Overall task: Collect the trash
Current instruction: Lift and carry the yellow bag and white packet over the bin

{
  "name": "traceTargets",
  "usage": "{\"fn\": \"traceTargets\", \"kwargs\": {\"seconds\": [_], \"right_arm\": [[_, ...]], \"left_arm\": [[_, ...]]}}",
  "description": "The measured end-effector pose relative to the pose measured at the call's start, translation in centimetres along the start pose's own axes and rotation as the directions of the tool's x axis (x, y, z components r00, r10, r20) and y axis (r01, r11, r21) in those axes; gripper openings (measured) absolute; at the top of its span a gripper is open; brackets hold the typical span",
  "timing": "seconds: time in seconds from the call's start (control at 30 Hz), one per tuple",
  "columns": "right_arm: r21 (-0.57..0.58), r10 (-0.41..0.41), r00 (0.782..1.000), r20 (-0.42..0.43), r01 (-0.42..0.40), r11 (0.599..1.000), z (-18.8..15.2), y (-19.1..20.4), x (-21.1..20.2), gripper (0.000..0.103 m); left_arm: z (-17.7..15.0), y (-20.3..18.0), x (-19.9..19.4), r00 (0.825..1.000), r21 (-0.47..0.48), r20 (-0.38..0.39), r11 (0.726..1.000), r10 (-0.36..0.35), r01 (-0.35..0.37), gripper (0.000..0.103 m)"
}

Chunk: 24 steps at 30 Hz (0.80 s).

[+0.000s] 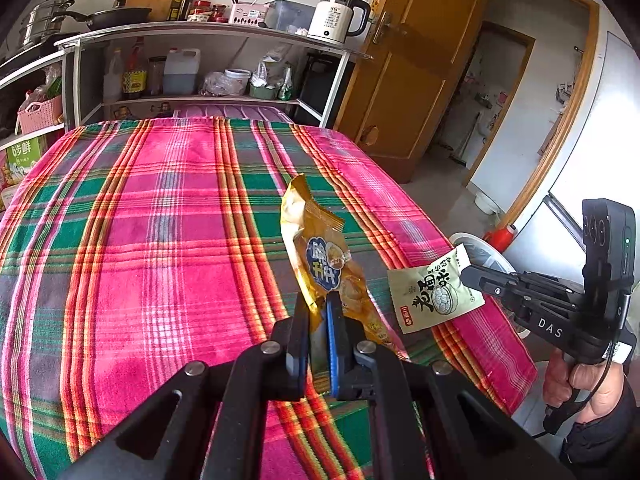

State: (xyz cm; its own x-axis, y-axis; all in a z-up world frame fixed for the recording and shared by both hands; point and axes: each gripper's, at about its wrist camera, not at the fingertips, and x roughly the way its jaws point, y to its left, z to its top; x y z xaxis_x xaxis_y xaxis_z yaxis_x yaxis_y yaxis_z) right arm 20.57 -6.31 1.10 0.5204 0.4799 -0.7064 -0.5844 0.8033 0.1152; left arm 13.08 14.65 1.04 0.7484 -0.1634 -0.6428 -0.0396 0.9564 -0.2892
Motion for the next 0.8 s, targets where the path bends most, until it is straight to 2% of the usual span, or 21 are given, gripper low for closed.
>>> {"fn": "traceTargets", "kwargs": {"seconds": [0.5,0.8], "right_arm": [[0.091,-0.05,0.993,0.105,0.041,0.995,-0.5,-4.4,-5.7,0.0],[0.163,-0.105,0.985,0.136,0.083,0.983,-1.4,-8.0,-8.1,0.0]], "left_arm": [[1.9,-6.3,-0.2,0.996,0.081,0.035,0.994,-0.077,0.074,0.008],[2.9,-11.0,1.6,0.991,0.147,0.013,0.98,-0.135,0.131,0.008]]}}
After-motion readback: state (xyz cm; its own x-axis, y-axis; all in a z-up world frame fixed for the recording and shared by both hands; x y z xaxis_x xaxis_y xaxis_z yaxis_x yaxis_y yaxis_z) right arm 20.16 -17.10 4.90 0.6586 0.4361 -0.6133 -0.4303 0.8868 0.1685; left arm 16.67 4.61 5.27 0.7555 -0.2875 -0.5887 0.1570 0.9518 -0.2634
